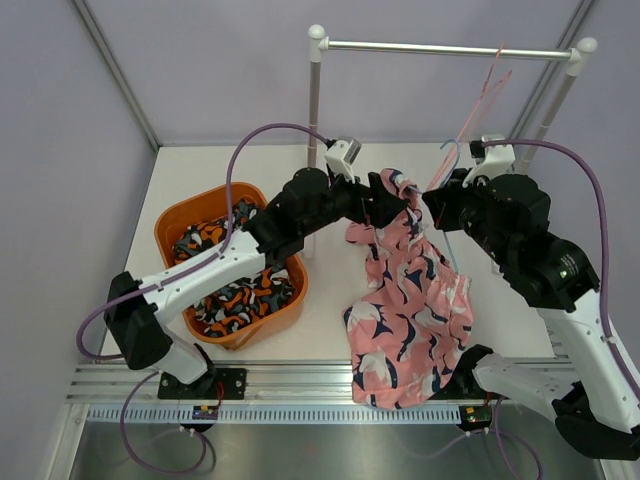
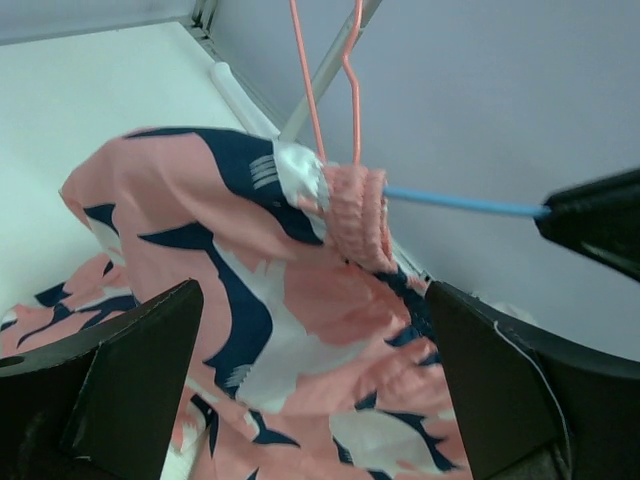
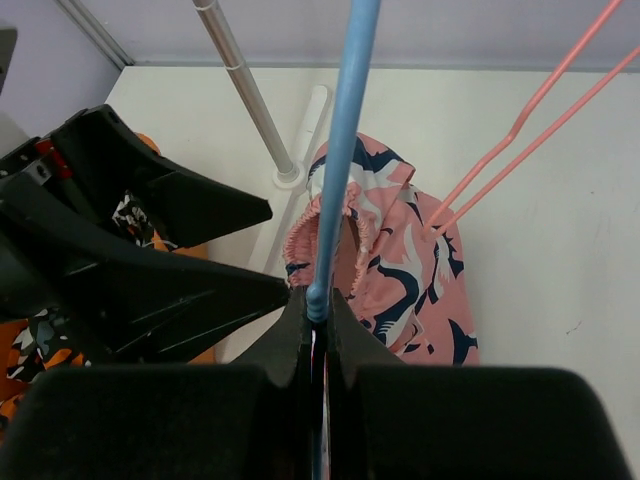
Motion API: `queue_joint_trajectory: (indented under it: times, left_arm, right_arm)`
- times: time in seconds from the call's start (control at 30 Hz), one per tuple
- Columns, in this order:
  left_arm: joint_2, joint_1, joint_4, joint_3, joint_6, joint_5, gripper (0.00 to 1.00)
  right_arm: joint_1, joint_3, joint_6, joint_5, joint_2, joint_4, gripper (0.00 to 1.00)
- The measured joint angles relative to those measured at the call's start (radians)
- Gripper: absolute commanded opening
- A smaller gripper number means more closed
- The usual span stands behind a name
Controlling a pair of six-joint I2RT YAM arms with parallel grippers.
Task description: Remove the shorts from the hanger
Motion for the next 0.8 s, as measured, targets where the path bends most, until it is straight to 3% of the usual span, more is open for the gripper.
queue_joint_trajectory:
  times: [0.2,0.3,0.37,0.43,0.67,0.8]
  left_arm:
    - [0.054,-0.019,0.034,0.045,-0.024,-0.021,0.96]
    - [0.081,-0.029,0.037,0.08,-0.025,-0.042,0.91]
    - [0.097,-0.034,0.032,0.098,-0.027,-0.055,0.84]
    - [0.104,-0.037,0.022,0.105,-0.029,-0.069,0.74]
    - [0.113,-0.041,-0.01,0.107,-0.038,-0.104,0.18]
    - [0.113,-0.045,-0.034,0.108,-0.032,-0.129,0.01]
  right_arm:
    - [0.0,-0.011,0.002,-0.001,-0.026,-0.008,0.0]
    - [0.0,-0.015,0.002,-0.001,-0.028,-0.011,0.0]
    - [0.0,-0.018,0.001,0.0,-0.03,-0.012,0.0]
    - [0.0,-0.02,0.001,0.002,-0.031,-0.013,0.0]
    - [0.0,-0.024,0.001,0.011,-0.037,-0.019,0.0]
    - [0.0,-0.024,0.001,0.012,-0.037,-0.024,0.0]
